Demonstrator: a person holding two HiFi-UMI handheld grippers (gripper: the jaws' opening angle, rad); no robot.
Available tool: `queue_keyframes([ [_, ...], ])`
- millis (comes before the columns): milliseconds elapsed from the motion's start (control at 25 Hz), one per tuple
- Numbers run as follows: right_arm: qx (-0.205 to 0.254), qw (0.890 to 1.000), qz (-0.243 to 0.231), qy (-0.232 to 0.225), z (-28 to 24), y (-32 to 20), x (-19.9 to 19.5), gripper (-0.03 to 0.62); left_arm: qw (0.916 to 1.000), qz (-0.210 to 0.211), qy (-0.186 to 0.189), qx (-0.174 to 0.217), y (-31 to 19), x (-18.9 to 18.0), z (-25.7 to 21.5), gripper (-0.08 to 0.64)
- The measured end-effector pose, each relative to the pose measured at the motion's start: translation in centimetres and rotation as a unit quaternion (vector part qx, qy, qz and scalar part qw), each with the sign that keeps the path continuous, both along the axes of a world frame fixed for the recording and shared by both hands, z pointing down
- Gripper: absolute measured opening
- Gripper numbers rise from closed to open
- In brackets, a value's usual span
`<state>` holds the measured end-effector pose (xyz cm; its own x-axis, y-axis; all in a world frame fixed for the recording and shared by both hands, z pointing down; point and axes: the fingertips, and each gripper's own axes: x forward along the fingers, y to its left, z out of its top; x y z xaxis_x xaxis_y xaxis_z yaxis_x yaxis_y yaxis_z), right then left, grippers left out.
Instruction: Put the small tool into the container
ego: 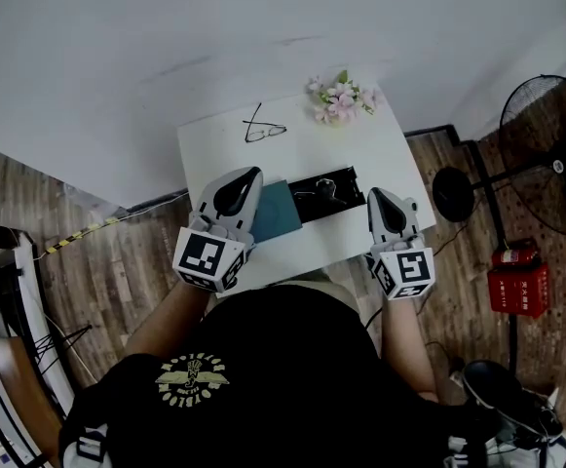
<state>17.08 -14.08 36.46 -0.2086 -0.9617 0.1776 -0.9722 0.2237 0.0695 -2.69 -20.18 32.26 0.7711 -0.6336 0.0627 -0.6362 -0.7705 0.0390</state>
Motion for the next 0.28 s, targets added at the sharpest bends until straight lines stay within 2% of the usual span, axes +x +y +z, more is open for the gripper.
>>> queue_keyframes([
  [280,-0.003,1.0,0.013,0.006,0.71,0.26,-0.68,0.002,0.9999,0.001,0.013,0.005,0.22,-1.21,0.49,0.006],
])
